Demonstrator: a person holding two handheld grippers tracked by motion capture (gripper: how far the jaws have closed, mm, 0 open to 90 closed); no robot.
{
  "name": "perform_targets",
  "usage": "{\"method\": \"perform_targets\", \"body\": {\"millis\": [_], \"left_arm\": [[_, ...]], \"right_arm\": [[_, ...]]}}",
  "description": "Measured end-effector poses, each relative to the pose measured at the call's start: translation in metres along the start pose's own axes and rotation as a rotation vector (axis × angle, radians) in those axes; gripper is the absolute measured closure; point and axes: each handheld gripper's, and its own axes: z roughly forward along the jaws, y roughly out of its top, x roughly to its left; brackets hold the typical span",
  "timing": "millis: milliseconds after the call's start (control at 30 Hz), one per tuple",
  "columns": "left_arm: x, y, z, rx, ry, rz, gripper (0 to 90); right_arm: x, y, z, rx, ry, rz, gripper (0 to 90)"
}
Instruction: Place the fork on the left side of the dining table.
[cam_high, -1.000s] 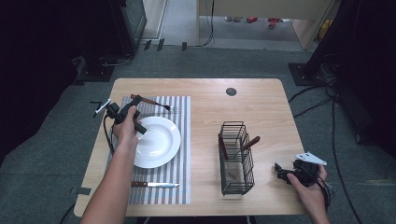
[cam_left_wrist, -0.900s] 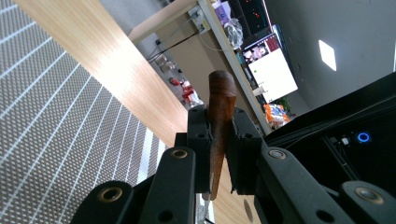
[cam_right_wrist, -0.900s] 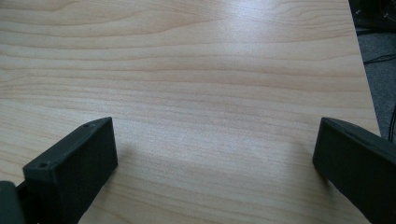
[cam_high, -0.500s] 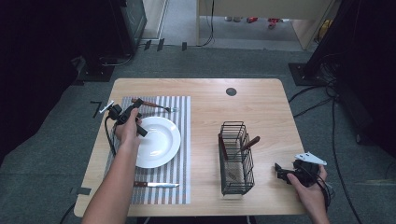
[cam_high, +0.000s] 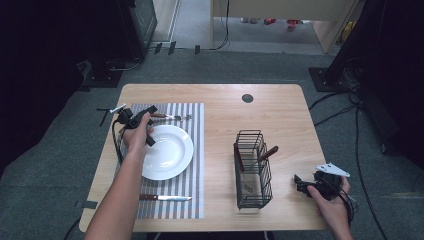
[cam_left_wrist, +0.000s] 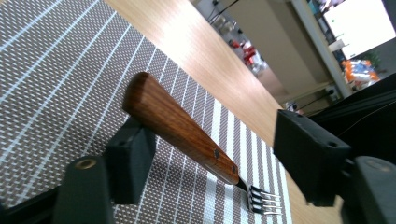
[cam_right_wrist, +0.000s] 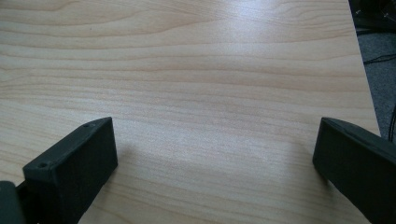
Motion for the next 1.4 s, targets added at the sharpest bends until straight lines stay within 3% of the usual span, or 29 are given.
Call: {"method": "perform_targets", "body": {"millis": [33,200,467,600,867,1000,1400], "left_arm": [[0.0,0.0,0.0,0.0,0.0,0.0,26.7],[-0.005,0.003,0.006,0.039,0.099,0.053,18.5],[-0.01,0.005,0.011,0.084,0.165,0.135,18.4],[-0.013,0.008,0.01,0.091,0.183,0.154,17.5],[-0.014,0.008,0.009,0.097,0.165,0.156,18.0],[-0.017,0.006,0.005,0.096,0.147,0.194,17.9],[-0.023,0.004,-0.014,0.077,0.086,0.228,17.0]], "right_arm": [[0.0,0.0,0.0,0.0,0.0,0.0,0.0],[0.0,0.0,0.0,0.0,0.0,0.0,0.0],[0.0,0.0,0.0,0.0,0.0,0.0,0.0],[0.0,0.0,0.0,0.0,0.0,0.0,0.0],[0.0,0.0,0.0,0.0,0.0,0.0,0.0],[0.0,0.0,0.0,0.0,0.0,0.0,0.0],[0.0,0.0,0.0,0.0,0.0,0.0,0.0]]}}
